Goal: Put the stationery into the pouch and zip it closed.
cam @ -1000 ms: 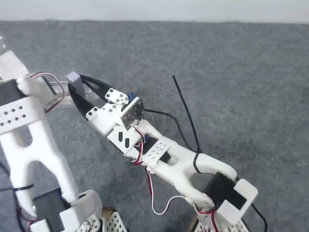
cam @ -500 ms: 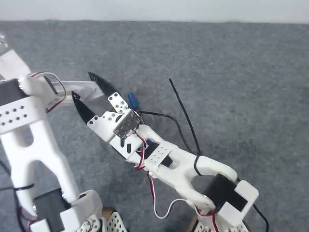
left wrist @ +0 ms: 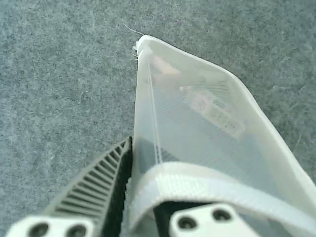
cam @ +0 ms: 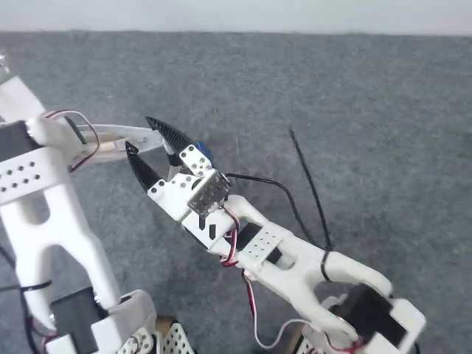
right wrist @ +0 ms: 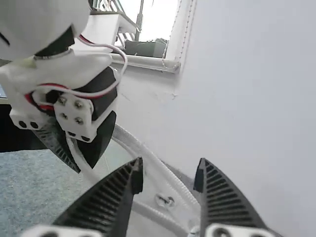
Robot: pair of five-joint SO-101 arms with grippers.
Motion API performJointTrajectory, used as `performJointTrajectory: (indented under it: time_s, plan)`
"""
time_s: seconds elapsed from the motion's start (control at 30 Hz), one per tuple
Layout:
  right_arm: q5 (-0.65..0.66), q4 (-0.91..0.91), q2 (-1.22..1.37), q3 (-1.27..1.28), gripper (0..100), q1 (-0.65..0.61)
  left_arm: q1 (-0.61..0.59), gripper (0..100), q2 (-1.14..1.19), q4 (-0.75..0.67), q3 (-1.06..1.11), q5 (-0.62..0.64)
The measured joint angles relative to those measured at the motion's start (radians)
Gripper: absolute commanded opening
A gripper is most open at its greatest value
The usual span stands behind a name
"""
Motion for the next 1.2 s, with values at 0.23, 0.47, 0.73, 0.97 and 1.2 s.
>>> performJointTrajectory:
  time_s: [0.23,0.47,0.73,0.97,1.2]
  plan:
    - [0.000,0.319,-0.193,0.000,15.6,0.002,0.000,1,0.000,0.000,0.000,0.000]
    - [0.000,0.620,-0.371,0.000,15.6,0.026,-0.002,1,0.000,0.000,0.018,0.000]
    - [-0.109,0.961,-0.474,-0.005,15.5,0.058,-0.005,1,0.000,0.000,0.021,0.000]
    - [-0.201,1.269,-0.430,-0.161,15.8,0.112,-0.071,1,0.000,-0.038,0.021,0.000]
    - [-0.209,1.459,-0.209,-0.331,15.6,0.127,-0.094,1,0.000,-0.040,0.021,0.000]
